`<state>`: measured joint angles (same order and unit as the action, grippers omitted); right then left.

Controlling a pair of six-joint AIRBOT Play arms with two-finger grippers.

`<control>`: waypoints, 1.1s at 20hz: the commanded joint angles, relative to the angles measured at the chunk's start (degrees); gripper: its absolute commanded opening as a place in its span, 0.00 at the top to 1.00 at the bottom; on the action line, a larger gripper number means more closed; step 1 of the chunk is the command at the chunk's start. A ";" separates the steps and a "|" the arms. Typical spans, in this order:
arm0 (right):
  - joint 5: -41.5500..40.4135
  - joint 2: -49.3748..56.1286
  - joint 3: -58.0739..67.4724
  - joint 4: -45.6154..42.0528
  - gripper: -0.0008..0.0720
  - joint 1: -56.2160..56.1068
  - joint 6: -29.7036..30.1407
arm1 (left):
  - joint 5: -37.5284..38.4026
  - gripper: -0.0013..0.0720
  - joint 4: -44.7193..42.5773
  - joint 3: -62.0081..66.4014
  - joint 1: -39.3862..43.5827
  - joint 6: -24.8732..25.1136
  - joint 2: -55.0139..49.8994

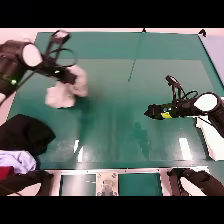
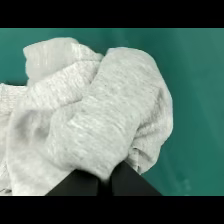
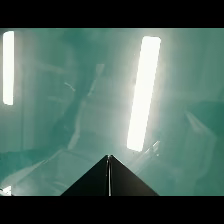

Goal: Fold the shirts.

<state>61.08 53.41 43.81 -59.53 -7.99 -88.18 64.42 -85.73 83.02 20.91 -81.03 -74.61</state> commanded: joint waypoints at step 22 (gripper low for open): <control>-16.83 24.48 -4.48 14.58 0.51 -3.41 7.48 | -12.39 0.07 33.22 -21.07 -15.58 6.58 -13.05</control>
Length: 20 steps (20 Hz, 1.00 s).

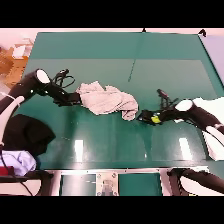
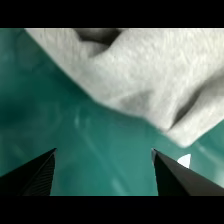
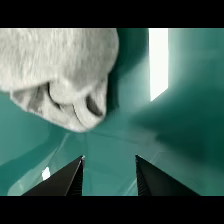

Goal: Fold the shirts.

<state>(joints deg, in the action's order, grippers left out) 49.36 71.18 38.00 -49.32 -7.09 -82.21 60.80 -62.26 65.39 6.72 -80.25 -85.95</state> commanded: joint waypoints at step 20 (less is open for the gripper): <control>23.69 -6.54 46.99 -3.69 0.97 22.34 5.11 | 9.75 0.96 16.85 33.46 -5.49 7.15 9.84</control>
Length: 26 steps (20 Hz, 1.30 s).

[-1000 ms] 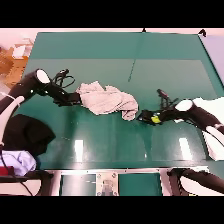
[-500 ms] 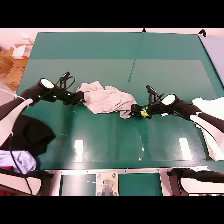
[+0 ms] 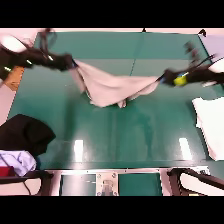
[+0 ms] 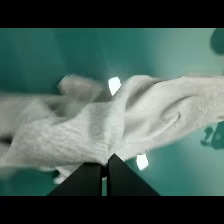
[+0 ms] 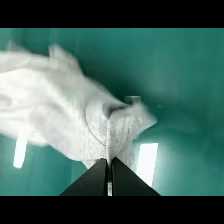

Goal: Fold the shirts.

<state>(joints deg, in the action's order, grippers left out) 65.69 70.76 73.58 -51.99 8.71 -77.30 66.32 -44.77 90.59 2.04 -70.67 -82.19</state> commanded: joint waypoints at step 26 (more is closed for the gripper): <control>-28.72 -7.72 -39.89 12.74 0.97 10.36 12.31 | -8.46 0.95 10.21 -2.54 -0.79 12.46 -21.40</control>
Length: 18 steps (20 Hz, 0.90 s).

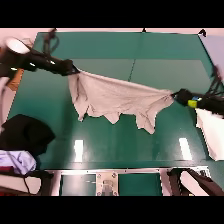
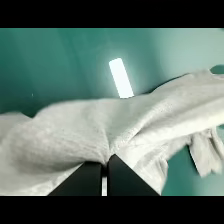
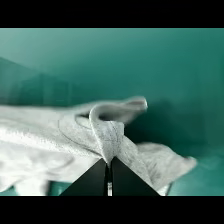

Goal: Fold the shirts.

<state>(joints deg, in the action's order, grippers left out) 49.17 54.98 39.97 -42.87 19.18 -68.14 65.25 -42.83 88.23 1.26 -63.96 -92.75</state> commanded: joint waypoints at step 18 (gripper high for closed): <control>9.90 18.14 2.60 0.15 0.49 11.67 5.22 | 9.33 0.14 -7.96 -33.81 -10.45 -12.00 16.87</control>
<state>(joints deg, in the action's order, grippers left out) 56.69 73.06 45.69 -42.68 29.47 -62.94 84.49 -49.12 70.32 -9.26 -76.20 -85.86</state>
